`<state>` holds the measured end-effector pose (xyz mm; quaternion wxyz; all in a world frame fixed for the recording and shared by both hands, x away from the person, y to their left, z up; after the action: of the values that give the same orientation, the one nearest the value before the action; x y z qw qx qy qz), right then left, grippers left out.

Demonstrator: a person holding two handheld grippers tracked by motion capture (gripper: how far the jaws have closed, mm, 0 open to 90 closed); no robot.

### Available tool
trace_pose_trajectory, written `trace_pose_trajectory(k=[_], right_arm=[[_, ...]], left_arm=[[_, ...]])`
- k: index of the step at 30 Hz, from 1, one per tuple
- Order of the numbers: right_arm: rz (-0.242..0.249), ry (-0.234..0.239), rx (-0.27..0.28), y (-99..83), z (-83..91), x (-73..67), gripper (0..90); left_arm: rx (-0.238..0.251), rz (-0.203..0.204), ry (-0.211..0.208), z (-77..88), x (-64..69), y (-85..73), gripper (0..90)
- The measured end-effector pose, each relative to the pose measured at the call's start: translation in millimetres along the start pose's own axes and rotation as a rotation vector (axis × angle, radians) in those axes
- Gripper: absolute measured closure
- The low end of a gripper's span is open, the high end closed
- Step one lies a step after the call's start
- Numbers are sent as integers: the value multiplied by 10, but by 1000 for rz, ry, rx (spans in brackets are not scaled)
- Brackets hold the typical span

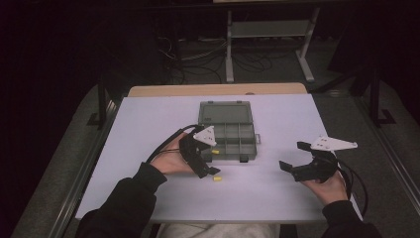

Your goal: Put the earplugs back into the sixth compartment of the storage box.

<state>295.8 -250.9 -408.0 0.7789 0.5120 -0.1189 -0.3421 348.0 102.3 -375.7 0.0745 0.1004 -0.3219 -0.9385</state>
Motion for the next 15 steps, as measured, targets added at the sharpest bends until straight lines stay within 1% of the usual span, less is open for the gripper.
trace_pose_trajectory(k=[4, 10, 15], right_arm=[[0, 0, 1, 0, 1, 0, 0], [0, 0, -1, 0, 0, 0, 0], [1, 0, -2, -1, -1, -2, 0]], left_arm=[[-16, -24, 2, -49, 69, -13, 0], [-29, -42, -4, -118, 150, -39, 0], [-55, -60, -13, -188, 200, -70, 0]])
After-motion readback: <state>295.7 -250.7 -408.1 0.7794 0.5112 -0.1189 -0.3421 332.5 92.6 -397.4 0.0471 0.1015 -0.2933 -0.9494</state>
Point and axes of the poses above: each handheld gripper's, and its own axes: z roughly backward along the jaws, y roughly out of its top, x roughly to its right, the point moved 1 cm from there along -z, roughly forward along the jaws, and after that the axes turned 6 degrees about y, right-handed, at the moved point
